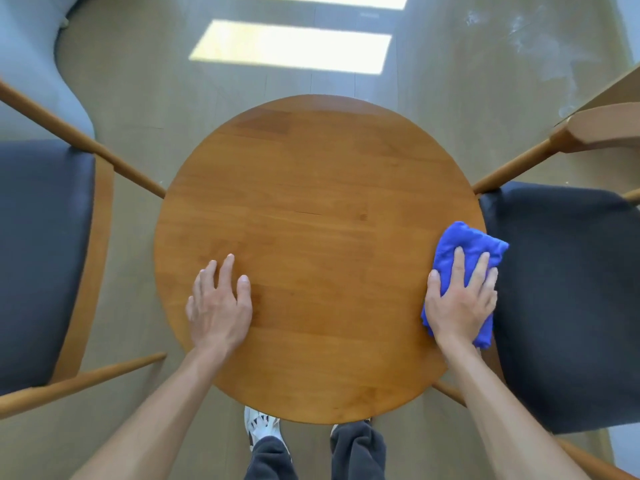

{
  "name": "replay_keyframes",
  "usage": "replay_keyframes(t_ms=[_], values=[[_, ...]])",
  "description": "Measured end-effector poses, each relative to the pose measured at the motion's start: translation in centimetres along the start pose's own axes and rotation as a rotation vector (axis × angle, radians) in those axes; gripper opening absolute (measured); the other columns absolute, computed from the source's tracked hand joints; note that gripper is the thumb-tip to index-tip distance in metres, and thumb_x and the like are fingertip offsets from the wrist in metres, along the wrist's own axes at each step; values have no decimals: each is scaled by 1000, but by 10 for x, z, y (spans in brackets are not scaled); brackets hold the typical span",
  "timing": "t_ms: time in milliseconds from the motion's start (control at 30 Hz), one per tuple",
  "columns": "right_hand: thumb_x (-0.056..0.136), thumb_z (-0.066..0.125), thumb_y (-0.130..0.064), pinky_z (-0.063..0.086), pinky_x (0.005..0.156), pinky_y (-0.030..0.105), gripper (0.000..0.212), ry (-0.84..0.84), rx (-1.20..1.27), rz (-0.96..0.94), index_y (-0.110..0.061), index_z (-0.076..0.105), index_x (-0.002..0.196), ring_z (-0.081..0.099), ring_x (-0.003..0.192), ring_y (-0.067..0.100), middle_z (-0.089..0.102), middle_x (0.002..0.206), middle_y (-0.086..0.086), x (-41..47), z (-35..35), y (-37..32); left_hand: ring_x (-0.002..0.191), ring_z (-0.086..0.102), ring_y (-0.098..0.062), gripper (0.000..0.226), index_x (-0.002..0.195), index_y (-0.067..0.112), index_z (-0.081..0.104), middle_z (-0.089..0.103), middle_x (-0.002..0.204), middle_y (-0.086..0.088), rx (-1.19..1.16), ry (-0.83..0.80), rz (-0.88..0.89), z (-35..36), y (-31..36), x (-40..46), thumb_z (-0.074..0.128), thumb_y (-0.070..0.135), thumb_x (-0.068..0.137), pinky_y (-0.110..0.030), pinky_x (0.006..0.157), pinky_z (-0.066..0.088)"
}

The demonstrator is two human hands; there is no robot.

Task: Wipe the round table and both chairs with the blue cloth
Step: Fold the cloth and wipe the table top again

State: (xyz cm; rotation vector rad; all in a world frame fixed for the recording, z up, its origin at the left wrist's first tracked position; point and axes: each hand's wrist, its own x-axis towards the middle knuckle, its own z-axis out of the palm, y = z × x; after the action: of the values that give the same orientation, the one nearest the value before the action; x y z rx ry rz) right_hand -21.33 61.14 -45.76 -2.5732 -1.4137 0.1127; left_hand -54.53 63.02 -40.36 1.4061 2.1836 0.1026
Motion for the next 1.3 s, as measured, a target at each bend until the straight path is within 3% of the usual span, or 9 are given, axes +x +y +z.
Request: replay_keyframes(t_ms=[200,400,667,733,867,933,1067,1167,1300], values=[[91,42,-44,28,110,57,57,-87,21,-335,-24,44,144,30,141,40,29,156,15,-53,31,-147,141,19,-13,46,146,27,32,28,153,5,-156,-7,15,-12,-11,5,30,34,100,-43,112,17],[88,53,-39,28,110,56,55,-210,191,-652,-28,46,142,27,144,36,30,156,12,-157,51,-263,131,32,-25,39,136,12,47,42,142,-8,-338,191,-74,-44,-52,20,40,21,99,-30,108,20],[92,53,-33,31,111,53,45,-290,261,-1000,-34,51,136,26,145,28,33,156,2,-198,49,-253,113,38,-34,13,104,7,46,52,117,-20,-349,163,-311,-57,-95,9,46,15,94,-42,96,30],[90,57,-33,33,109,54,46,-293,245,-996,-35,52,135,27,145,28,34,155,2,-185,43,-231,109,42,-33,16,105,7,46,56,114,-17,-360,129,-276,-54,-82,5,50,8,89,-41,93,33],[86,60,-32,28,110,53,55,-301,206,-874,-35,49,139,26,145,29,31,157,3,-160,24,-173,118,48,-25,60,138,12,38,51,121,-4,-428,-113,-166,-38,-31,-1,56,4,82,-26,96,33],[84,60,-34,26,111,52,58,-360,191,-831,-35,47,141,24,146,28,28,158,3,-148,11,-144,119,47,-20,60,139,13,41,45,127,-6,-396,-241,-126,-27,-5,-3,55,3,81,-16,89,30],[81,55,-38,14,118,39,65,-546,281,-743,-42,37,144,9,149,16,15,161,-8,-125,-17,-103,93,49,-12,39,113,27,57,43,113,-2,-386,-379,-25,-14,32,-16,55,5,80,-11,75,31],[81,52,-29,22,117,28,66,-674,509,-551,-47,31,141,11,144,-2,15,155,-22,-97,-49,-95,84,55,-13,33,86,37,53,50,102,3,-404,-373,98,-17,47,-28,55,5,76,-20,72,40],[83,53,-12,24,114,22,74,-652,546,-582,-44,27,144,21,139,-4,23,152,-21,-54,-90,-101,79,48,-10,35,86,38,48,52,92,11,-327,-375,344,-42,72,-51,54,6,75,-14,69,35]])
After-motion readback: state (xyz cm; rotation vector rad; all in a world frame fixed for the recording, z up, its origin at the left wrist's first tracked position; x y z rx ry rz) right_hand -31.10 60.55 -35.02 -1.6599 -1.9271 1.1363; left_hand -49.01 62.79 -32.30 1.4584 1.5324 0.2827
